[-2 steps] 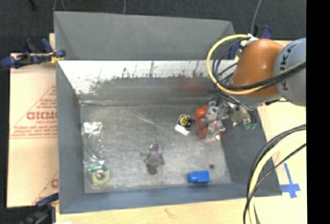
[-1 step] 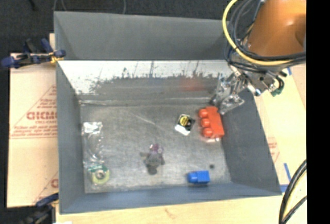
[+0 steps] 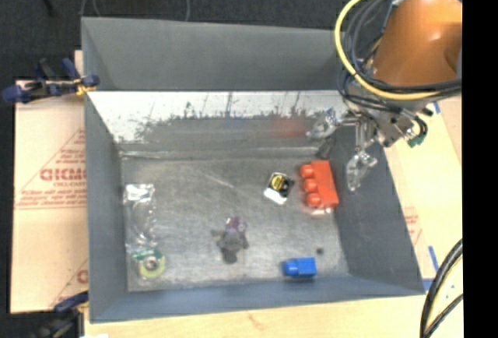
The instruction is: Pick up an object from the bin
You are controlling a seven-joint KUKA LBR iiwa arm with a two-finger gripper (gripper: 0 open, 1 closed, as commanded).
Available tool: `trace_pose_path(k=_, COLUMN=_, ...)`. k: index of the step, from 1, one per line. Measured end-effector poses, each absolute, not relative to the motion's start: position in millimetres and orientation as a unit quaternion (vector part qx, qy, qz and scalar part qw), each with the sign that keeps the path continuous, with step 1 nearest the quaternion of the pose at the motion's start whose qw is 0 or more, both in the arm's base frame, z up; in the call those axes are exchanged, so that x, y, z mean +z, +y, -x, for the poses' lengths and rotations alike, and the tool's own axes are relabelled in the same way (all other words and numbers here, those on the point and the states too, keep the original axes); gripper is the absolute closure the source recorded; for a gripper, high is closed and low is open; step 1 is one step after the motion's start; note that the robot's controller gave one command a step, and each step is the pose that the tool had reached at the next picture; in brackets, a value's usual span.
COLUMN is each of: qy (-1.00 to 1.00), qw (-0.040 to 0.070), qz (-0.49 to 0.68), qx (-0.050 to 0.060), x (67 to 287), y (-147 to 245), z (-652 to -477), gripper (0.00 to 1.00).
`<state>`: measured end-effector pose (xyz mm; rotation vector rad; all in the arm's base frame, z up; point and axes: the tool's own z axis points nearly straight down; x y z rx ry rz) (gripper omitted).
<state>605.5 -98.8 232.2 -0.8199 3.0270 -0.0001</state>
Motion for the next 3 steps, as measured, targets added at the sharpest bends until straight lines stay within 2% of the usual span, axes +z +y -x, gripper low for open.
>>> trace_pose_path(k=1, qy=0.928, qw=-0.001, qz=0.372, qx=0.001, x=92, y=-102, z=-548.5, gripper=0.00)
trace_pose_path(k=2, qy=0.922, qw=0.005, qz=0.388, qx=-0.001, x=171, y=-33, z=-542.0, gripper=0.00)
trace_pose_path(k=3, qy=0.930, qw=0.003, qz=0.367, qx=0.002, x=144, y=90, z=-547.9, gripper=0.00)
